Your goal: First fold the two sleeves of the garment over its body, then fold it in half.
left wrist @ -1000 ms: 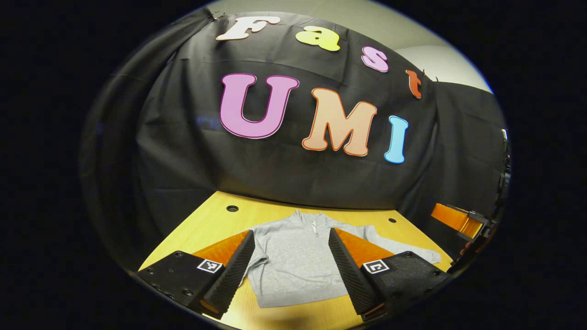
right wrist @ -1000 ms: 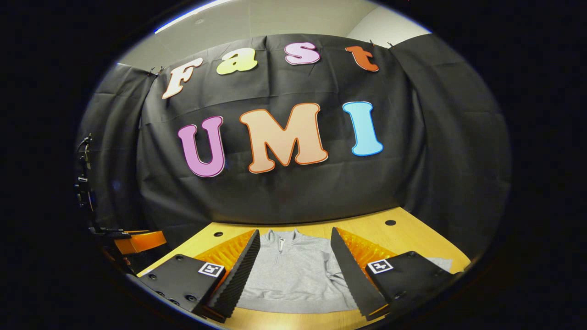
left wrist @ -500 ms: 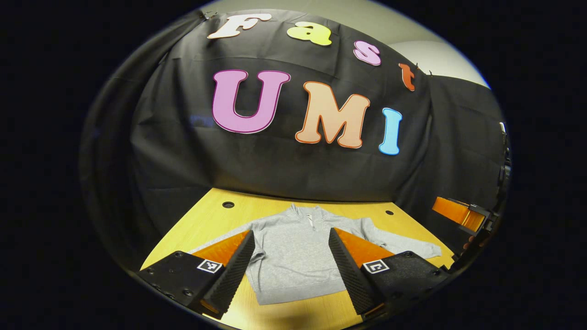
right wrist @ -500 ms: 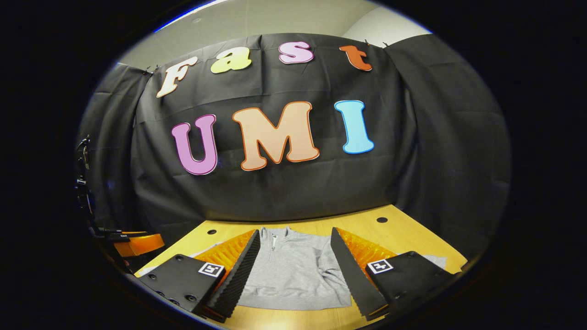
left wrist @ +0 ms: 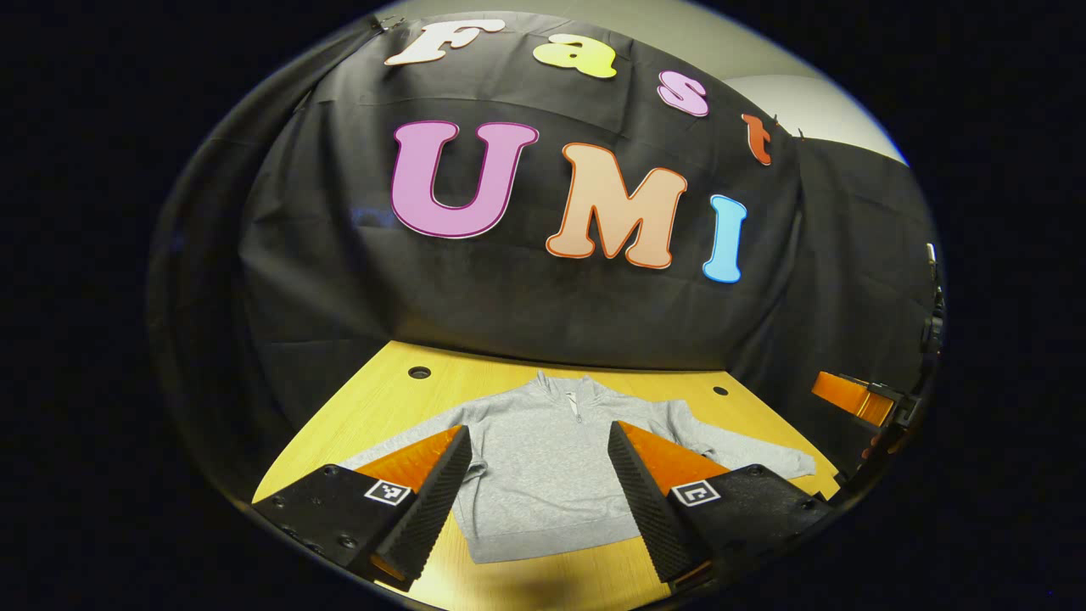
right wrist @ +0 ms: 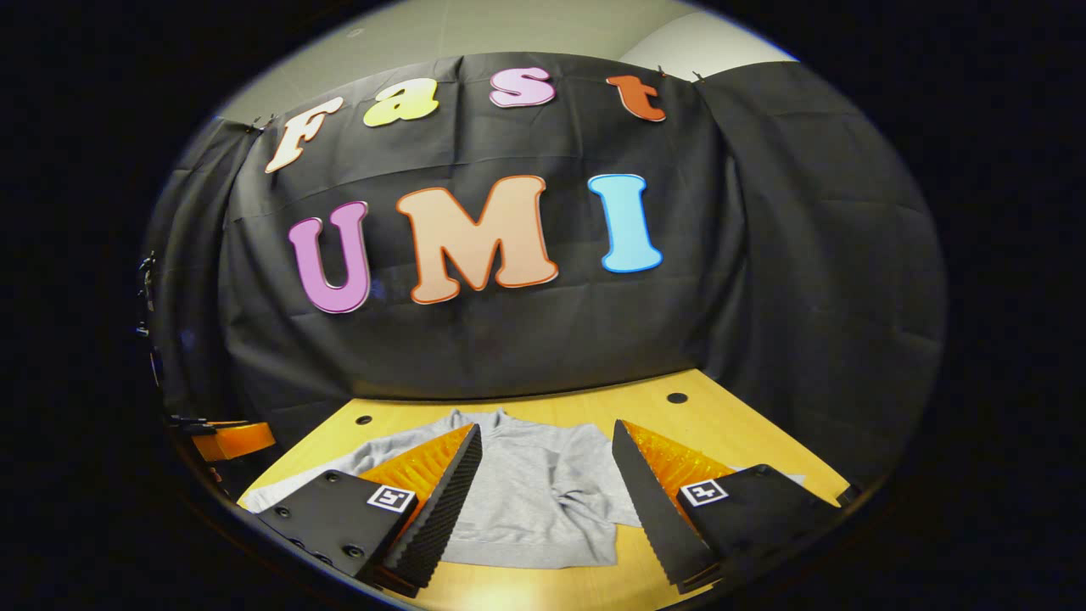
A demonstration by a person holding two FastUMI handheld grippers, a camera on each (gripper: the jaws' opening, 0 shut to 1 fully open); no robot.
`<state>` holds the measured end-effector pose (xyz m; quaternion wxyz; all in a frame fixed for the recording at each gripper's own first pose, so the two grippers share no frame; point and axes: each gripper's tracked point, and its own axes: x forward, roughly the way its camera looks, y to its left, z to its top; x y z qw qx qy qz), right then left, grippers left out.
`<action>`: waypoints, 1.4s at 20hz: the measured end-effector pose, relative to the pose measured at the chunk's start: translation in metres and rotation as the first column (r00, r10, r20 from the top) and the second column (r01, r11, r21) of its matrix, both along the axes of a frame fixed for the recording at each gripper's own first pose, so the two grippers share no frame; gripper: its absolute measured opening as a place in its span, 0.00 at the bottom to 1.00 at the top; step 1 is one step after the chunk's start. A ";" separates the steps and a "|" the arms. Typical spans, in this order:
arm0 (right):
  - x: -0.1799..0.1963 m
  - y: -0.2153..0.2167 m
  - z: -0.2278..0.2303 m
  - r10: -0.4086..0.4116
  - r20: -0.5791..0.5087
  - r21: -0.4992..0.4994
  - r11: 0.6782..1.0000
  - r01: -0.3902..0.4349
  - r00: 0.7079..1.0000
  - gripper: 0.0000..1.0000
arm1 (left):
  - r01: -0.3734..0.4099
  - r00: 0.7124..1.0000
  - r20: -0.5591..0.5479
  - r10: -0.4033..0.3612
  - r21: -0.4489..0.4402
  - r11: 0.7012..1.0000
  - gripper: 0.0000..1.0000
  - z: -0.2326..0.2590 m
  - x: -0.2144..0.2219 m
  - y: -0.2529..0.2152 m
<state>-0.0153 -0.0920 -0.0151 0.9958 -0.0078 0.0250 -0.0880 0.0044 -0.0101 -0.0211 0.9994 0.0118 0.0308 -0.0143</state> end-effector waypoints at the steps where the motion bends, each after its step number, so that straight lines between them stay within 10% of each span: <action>1: -0.001 -0.015 -0.001 -0.029 -0.004 -0.004 1.000 0.029 1.000 0.97 | -0.005 1.000 -0.003 0.005 -0.001 1.000 0.95 -0.001 0.001 0.001; 12: -0.027 -0.207 -0.036 -0.323 -0.110 0.010 0.945 0.326 0.940 0.93 | -0.080 0.997 -0.014 0.080 0.024 0.997 0.95 -0.001 0.013 0.025; 28: -0.032 -0.339 -0.204 -0.353 -0.498 0.058 0.898 0.436 0.792 0.98 | -0.110 0.991 -0.075 0.112 0.039 0.993 0.95 -0.021 0.019 0.024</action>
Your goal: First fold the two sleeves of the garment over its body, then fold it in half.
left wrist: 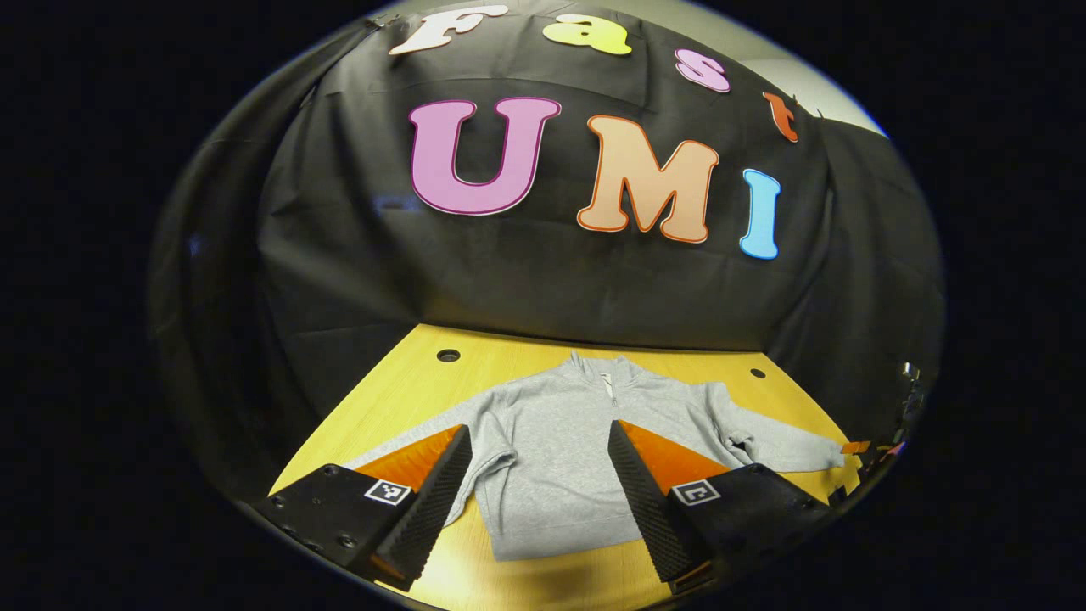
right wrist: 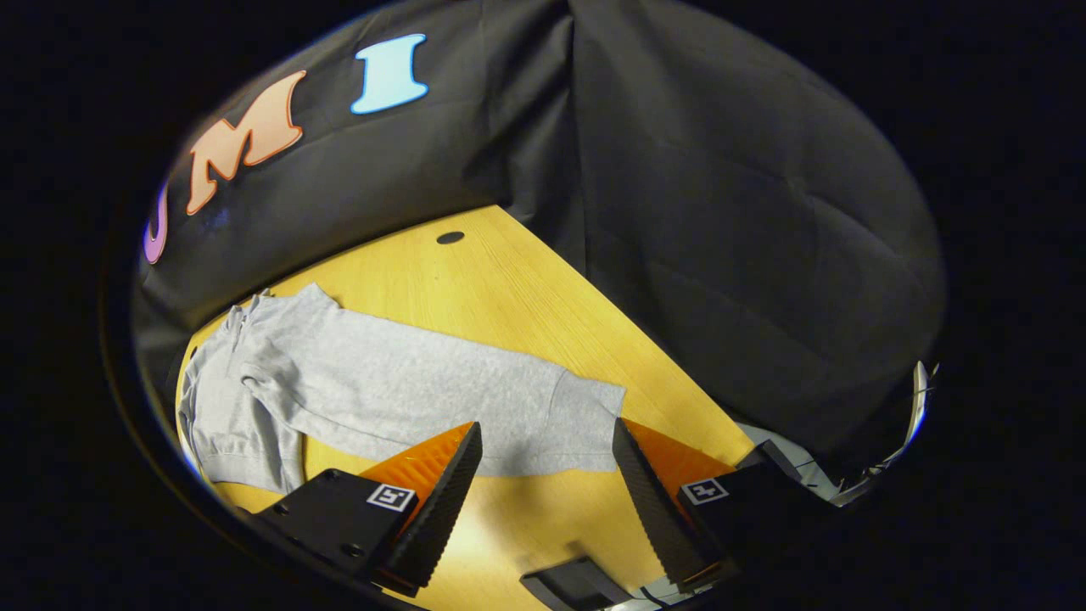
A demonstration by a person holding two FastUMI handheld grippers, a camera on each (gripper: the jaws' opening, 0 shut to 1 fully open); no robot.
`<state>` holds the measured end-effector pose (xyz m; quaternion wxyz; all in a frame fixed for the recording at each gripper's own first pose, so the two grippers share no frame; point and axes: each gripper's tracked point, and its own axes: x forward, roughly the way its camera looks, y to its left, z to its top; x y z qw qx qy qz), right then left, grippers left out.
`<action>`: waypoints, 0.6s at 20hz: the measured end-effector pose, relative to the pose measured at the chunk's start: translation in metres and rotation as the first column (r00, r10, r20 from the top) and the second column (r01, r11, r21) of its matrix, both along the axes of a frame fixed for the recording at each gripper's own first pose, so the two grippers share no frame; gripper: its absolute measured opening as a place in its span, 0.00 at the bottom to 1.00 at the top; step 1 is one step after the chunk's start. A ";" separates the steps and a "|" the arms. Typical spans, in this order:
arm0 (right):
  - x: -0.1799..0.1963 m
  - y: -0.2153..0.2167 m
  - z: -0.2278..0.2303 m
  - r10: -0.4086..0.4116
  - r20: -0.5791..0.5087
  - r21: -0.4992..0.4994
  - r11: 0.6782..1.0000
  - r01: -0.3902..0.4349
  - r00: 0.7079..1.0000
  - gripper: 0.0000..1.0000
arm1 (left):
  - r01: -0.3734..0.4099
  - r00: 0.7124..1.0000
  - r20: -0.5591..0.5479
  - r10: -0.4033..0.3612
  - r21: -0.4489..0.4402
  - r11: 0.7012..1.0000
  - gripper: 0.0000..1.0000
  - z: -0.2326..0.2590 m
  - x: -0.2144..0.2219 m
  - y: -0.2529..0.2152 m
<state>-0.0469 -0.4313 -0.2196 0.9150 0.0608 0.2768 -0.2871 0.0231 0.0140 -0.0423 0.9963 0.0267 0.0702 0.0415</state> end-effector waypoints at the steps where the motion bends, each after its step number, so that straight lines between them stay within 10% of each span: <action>1: 0.002 -0.004 -0.007 -0.013 -0.011 0.016 1.000 0.013 1.000 0.94 | -0.003 1.000 -0.003 0.003 0.002 1.000 0.95 -0.001 -0.001 0.000; 12: 0.005 -0.023 -0.042 -0.052 -0.095 0.058 0.997 0.058 0.994 0.88 | -0.020 1.000 -0.019 0.019 -0.020 1.000 0.95 -0.011 -0.002 -0.003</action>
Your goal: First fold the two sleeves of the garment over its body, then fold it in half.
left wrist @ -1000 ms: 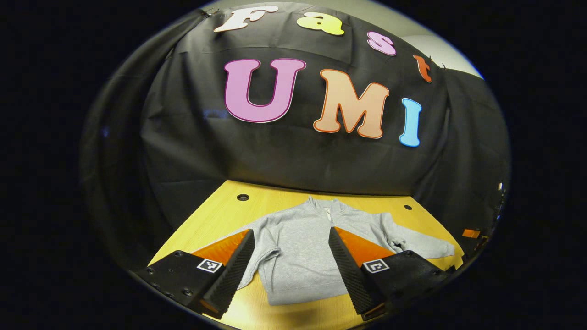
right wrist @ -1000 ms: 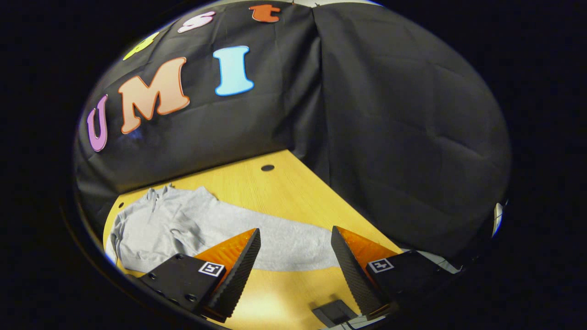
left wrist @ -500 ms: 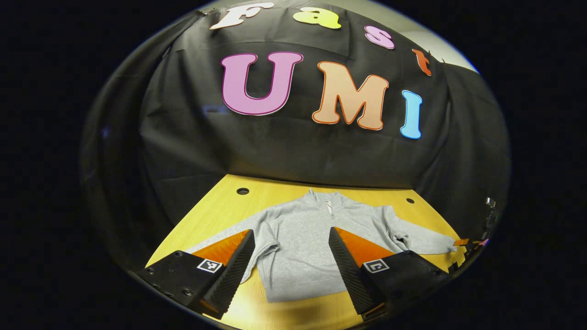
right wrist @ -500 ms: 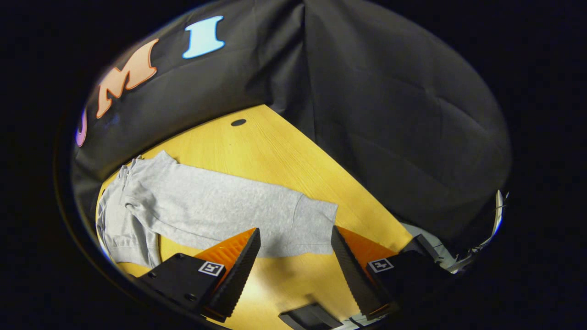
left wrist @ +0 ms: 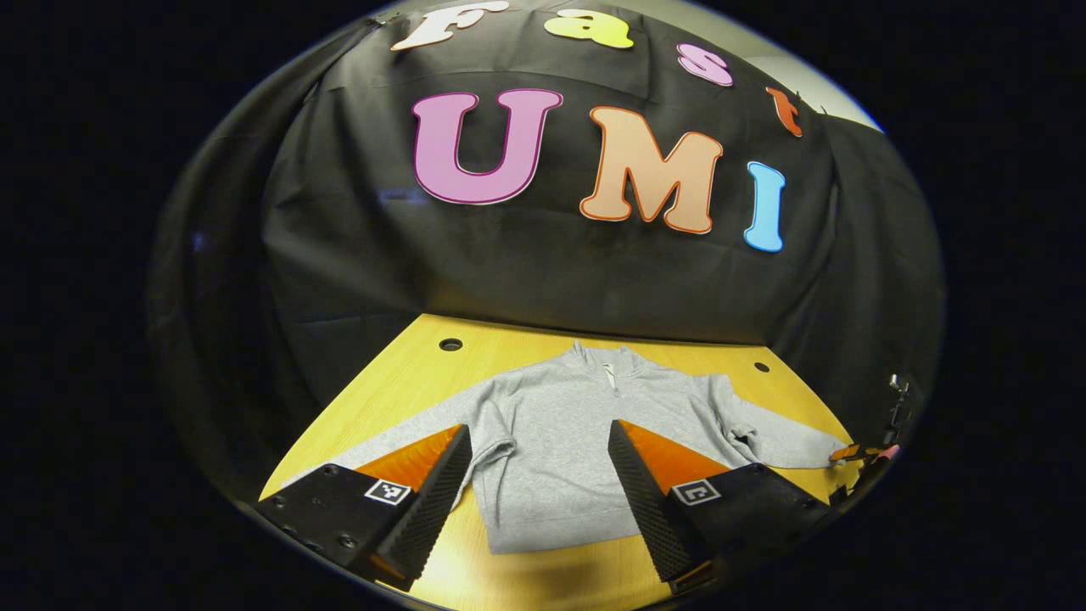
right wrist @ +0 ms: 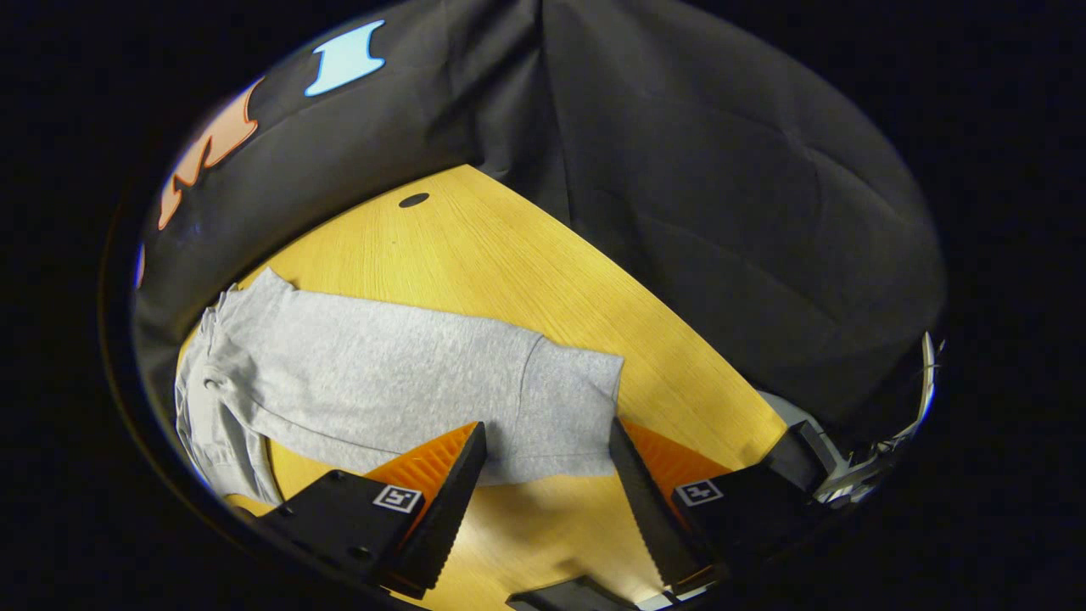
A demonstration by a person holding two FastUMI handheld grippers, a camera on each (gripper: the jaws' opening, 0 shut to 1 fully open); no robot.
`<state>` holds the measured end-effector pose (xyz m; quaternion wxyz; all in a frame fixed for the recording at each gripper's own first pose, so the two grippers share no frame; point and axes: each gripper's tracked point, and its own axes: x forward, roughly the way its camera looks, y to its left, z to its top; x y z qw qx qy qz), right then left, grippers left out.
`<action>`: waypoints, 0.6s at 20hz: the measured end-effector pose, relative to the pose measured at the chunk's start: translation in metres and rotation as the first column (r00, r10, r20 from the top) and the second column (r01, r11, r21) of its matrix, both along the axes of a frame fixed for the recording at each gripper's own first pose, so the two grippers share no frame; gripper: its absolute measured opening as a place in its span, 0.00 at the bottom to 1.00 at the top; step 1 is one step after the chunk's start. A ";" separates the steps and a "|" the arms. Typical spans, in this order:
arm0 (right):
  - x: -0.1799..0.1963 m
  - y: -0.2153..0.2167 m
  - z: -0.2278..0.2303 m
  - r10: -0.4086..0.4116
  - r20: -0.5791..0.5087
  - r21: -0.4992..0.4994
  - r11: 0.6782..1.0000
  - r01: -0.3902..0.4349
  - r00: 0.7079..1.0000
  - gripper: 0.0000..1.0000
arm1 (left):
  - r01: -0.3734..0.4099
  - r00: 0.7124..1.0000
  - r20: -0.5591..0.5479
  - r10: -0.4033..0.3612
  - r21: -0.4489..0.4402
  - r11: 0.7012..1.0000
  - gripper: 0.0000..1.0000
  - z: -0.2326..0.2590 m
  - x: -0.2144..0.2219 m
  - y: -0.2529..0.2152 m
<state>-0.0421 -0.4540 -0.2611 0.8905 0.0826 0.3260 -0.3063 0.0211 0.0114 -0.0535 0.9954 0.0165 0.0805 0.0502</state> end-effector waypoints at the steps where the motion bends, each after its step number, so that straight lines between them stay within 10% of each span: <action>1: 0.001 0.001 -0.001 0.003 0.002 0.009 1.000 -0.003 1.000 0.80 | 0.002 1.000 0.002 -0.002 -0.015 1.000 0.95 -0.001 0.000 -0.002; 7: 0.010 0.014 0.001 -0.011 0.008 0.049 0.999 0.011 1.000 0.18 | -0.014 1.000 -0.006 0.013 -0.054 0.998 0.95 -0.006 -0.002 0.000; 12: 0.011 0.024 0.012 -0.041 0.031 0.061 0.997 0.039 0.999 0.12 | -0.008 1.000 -0.003 0.008 -0.038 0.999 0.95 -0.002 -0.004 0.005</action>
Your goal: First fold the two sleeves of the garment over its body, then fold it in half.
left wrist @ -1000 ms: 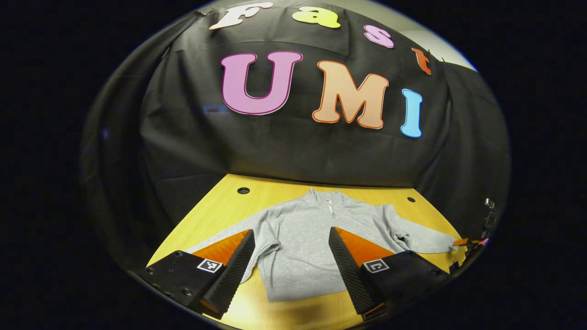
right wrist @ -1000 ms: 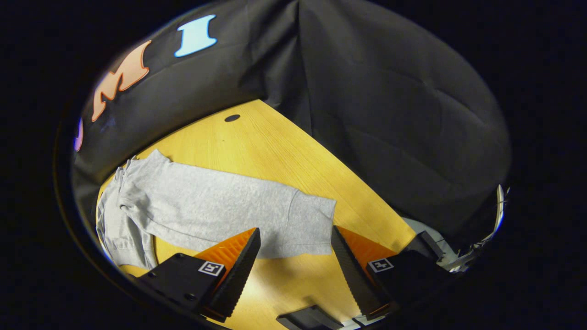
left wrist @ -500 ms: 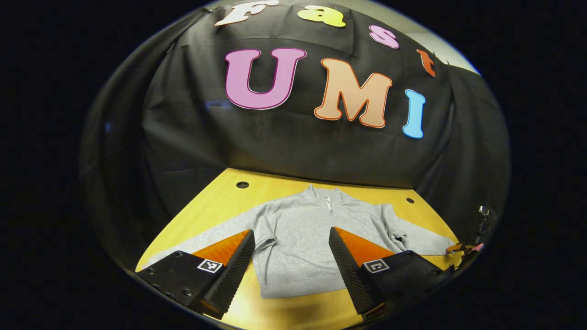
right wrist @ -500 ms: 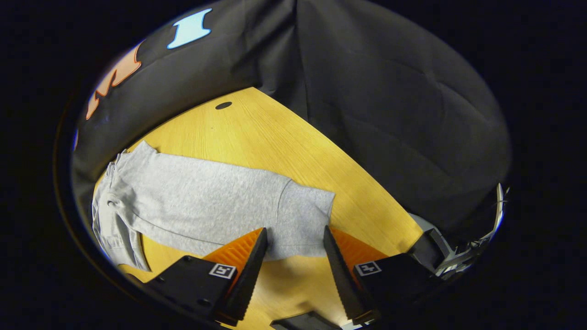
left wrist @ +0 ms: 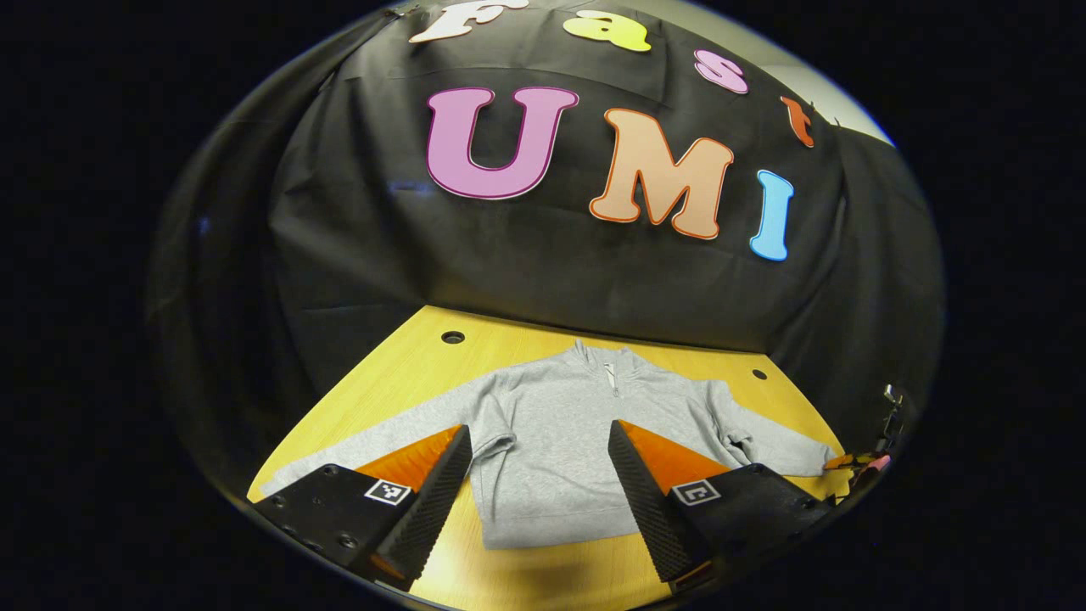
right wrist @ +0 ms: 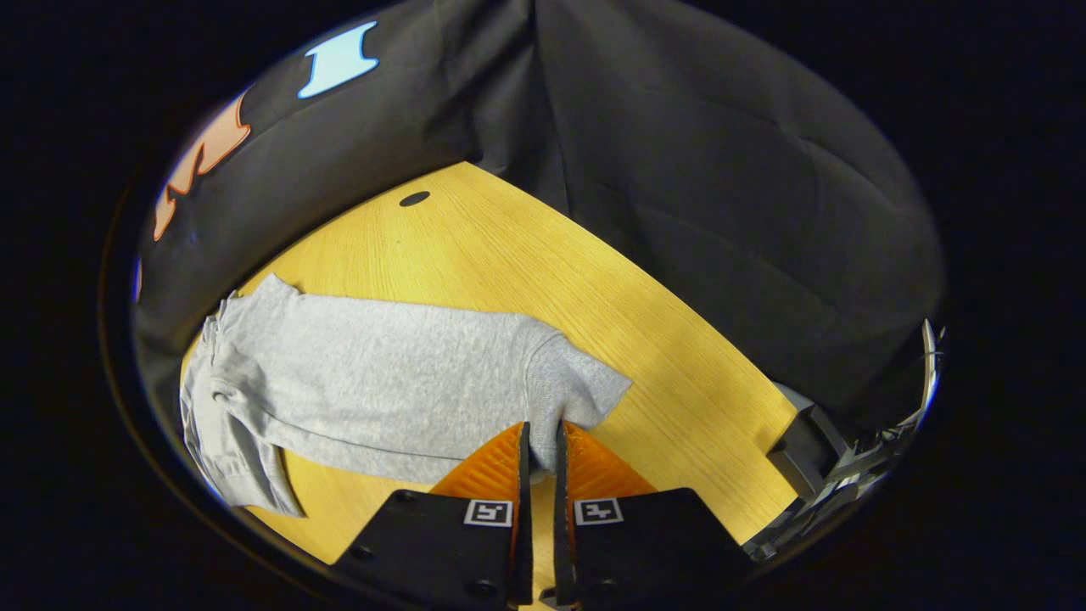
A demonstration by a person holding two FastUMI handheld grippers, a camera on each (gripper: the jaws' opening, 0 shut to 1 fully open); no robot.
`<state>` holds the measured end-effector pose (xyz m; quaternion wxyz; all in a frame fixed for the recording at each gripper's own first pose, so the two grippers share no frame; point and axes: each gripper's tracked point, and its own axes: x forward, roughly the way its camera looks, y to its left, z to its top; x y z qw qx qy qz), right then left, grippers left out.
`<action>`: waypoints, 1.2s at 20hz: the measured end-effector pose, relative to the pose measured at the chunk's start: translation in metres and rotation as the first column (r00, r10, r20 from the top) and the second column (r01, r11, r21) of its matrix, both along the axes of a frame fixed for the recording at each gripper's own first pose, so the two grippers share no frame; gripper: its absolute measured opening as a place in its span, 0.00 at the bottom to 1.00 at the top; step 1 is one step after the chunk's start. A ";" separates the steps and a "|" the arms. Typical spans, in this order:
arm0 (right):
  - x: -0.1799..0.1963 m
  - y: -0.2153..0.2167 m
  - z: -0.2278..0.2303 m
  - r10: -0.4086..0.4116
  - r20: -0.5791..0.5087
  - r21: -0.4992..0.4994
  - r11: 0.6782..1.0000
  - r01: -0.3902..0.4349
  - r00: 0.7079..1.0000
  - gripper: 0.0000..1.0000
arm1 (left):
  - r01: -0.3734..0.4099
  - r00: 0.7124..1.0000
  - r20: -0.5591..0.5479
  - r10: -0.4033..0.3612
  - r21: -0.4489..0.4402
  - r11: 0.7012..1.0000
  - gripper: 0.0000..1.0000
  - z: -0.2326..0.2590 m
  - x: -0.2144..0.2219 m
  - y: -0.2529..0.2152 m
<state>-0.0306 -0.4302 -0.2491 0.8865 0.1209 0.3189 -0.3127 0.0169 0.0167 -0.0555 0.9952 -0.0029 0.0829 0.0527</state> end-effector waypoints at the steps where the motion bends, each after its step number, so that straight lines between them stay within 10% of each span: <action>1: 0.002 0.005 0.006 -0.001 0.018 0.004 1.000 0.001 1.000 0.12 | 0.005 1.000 0.000 -0.005 -0.004 1.000 0.95 0.000 -0.001 -0.001; 16: 0.086 0.166 0.105 0.226 0.236 -0.102 0.973 -0.207 0.945 0.12 | 0.032 0.999 0.001 -0.032 -0.009 0.999 0.95 -0.009 -0.006 0.034; 24: 0.141 0.290 0.116 0.432 0.223 -0.153 0.901 -0.406 0.874 0.12 | -0.014 0.999 -0.031 0.014 -0.024 1.000 0.95 -0.027 -0.022 0.069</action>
